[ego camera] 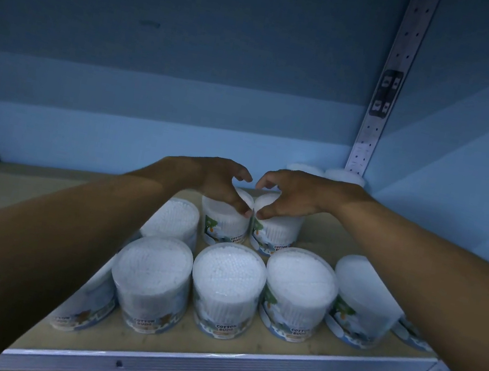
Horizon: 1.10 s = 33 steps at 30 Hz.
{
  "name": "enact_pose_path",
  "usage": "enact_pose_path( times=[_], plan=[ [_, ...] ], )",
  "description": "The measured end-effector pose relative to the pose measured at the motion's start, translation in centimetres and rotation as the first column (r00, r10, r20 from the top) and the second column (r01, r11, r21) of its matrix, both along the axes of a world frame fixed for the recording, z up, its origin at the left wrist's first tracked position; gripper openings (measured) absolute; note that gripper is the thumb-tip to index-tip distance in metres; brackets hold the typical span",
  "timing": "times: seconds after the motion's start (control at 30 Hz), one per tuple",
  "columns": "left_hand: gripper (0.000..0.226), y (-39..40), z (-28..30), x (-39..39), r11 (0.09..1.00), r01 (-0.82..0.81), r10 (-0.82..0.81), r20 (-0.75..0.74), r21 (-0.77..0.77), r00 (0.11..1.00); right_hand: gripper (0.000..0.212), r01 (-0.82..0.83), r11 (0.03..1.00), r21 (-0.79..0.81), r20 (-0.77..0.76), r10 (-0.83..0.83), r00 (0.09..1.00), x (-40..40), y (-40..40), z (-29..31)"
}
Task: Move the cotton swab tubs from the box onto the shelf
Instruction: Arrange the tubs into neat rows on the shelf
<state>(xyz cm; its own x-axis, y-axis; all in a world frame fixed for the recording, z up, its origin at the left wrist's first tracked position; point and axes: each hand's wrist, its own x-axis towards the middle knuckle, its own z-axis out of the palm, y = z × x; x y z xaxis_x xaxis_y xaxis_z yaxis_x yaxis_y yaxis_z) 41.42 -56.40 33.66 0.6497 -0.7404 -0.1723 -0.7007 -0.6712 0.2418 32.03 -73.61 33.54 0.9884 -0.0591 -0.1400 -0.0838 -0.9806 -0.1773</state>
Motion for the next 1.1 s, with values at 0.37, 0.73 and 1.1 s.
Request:
enact_pose_path(
  times=[0.37,0.73,1.1],
  plan=[
    [0.076,0.3,0.8,-1.4,0.989,-0.017,0.0,0.112,0.15,0.994,0.072,0.055,0.994,-0.091,-0.101,-0.064,0.993,-0.9,0.5,0.9],
    [0.075,1.0,1.5,-2.6,0.982,0.077,-0.088,0.058,0.173,0.994,0.077,0.017,0.999,-0.035,-0.212,-0.024,0.977,-2.1,1.2,1.8],
    [0.082,1.2,1.3,-2.8,0.985,0.062,-0.066,0.025,0.161,0.997,0.079,0.039,0.999,-0.034,-0.207,-0.045,0.977,-2.4,1.0,1.5]
  ],
)
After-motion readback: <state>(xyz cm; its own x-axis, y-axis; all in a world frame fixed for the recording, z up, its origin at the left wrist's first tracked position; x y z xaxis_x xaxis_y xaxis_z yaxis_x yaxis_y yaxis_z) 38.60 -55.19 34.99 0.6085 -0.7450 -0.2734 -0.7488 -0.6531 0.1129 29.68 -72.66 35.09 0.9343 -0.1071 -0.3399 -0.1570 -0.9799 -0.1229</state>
